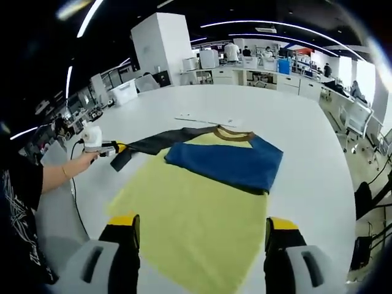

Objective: Fold the garment on the visible template until the final outline fits inside the template.

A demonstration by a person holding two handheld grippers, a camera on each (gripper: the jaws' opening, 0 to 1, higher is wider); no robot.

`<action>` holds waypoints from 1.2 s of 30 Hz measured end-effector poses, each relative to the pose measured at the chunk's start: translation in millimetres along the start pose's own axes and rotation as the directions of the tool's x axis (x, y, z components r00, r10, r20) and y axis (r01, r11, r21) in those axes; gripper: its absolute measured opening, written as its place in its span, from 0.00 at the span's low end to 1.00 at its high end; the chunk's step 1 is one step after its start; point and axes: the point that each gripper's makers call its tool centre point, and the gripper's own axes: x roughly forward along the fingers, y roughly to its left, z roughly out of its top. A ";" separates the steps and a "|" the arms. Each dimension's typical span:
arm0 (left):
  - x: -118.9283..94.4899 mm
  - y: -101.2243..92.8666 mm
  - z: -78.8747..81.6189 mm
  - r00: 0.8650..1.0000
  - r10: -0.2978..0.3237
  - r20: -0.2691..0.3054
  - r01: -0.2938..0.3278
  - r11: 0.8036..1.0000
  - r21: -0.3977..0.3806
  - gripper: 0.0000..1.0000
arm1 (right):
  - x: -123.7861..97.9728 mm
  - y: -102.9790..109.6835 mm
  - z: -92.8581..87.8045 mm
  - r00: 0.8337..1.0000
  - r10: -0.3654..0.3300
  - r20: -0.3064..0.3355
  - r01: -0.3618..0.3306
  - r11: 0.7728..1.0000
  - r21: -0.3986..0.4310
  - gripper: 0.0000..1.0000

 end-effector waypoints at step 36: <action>-21.7 -18.0 75.0 0.994 0.014 0.110 -0.006 0.997 -0.075 0.00 | -16.3 -2.6 -8.2 1.000 0.001 0.020 -0.001 1.000 0.014 0.85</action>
